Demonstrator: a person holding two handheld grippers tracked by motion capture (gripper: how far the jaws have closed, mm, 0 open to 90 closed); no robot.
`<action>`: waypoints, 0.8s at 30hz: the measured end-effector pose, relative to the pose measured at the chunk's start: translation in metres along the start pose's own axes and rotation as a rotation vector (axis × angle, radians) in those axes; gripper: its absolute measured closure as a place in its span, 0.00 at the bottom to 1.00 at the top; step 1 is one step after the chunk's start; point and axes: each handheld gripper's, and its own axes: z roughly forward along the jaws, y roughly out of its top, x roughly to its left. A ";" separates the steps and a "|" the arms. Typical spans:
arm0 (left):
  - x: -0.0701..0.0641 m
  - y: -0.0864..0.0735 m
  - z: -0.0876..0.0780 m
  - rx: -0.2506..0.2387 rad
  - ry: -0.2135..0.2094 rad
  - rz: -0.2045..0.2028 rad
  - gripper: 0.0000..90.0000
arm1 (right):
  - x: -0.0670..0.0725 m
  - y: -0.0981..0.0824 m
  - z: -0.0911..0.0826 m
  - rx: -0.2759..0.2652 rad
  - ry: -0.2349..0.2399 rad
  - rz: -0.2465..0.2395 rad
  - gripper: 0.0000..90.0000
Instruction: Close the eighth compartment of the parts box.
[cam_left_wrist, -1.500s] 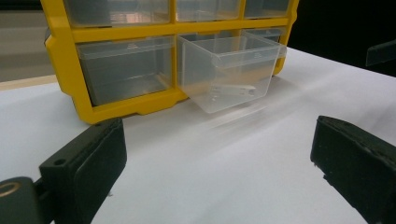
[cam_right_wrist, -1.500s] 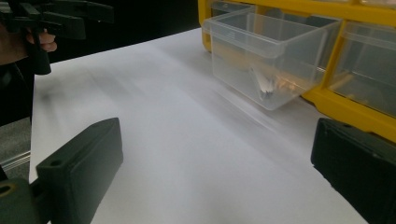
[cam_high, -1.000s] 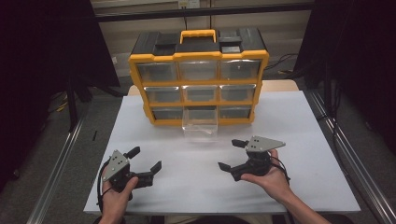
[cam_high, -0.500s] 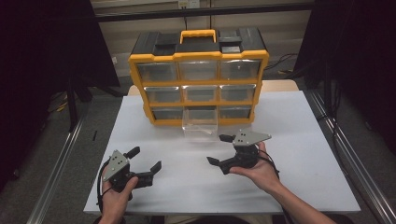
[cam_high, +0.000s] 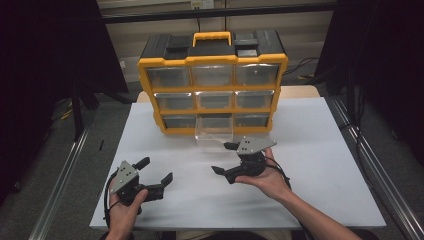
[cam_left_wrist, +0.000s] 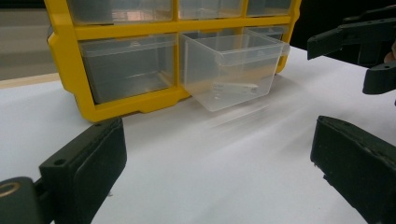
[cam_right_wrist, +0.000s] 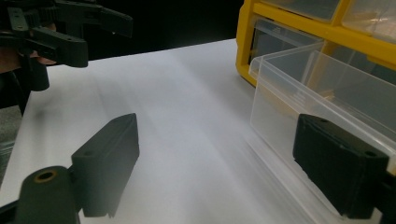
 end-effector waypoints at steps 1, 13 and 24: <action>0.000 0.000 0.000 -0.001 -0.001 -0.002 0.04 | 0.000 0.000 0.002 0.006 -0.005 -0.006 0.19; -0.001 0.000 0.000 -0.002 0.003 -0.002 0.04 | -0.004 -0.008 0.018 0.021 0.070 0.031 0.38; -0.002 0.000 -0.001 -0.005 -0.011 0.002 0.04 | 0.000 -0.012 0.023 0.032 0.098 0.029 0.68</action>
